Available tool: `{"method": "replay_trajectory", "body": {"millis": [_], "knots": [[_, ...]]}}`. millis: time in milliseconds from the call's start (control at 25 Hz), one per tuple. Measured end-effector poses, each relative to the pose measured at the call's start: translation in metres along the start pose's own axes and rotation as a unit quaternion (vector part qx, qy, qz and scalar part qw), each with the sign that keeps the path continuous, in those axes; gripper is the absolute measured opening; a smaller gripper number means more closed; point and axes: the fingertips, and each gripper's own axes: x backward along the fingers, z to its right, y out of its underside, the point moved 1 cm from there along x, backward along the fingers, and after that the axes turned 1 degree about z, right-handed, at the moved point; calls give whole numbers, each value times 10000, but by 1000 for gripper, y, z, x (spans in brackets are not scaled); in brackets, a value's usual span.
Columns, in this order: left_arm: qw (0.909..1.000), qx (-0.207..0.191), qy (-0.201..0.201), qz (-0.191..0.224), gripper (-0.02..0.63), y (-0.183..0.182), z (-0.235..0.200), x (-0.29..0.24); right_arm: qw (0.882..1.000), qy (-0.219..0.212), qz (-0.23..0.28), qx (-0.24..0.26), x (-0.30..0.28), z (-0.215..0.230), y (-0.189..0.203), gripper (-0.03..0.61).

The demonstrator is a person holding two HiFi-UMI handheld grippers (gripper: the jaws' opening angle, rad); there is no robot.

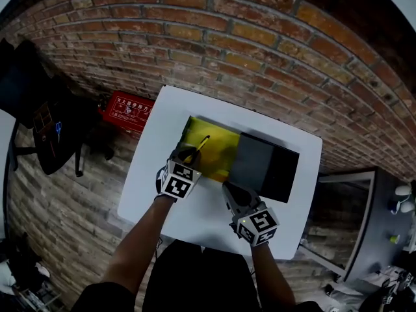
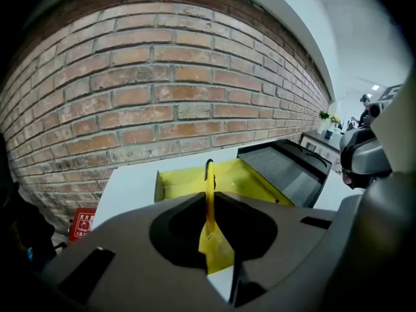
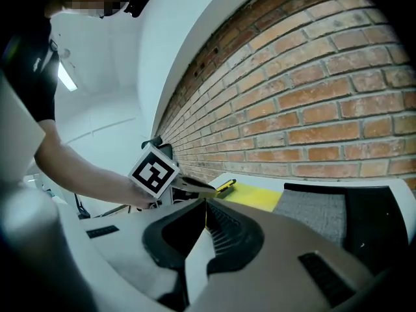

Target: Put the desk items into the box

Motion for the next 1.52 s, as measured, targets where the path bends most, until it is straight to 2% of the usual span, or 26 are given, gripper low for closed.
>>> {"method": "replay_trajectory", "body": {"millis": [400,800,1160,1320,1520], "knots": [[9966,-396,7,-721,52,14,7,-41,9999,41,-66,-150,2,19,7,23],[9890,-562,-44,-1368,52,33,2,-63,9995,19,-96,-301,1,29,9,23],[9821,-827,-148,-1684,52,40,4,-73,9994,19,-147,-325,3,36,14,23],[9802,-845,-43,-1791,52,45,9,-80,9993,26,-155,-340,5,38,15,23],[9805,-869,-26,-1763,60,41,10,-79,9993,29,-144,-337,7,40,14,23]]}}
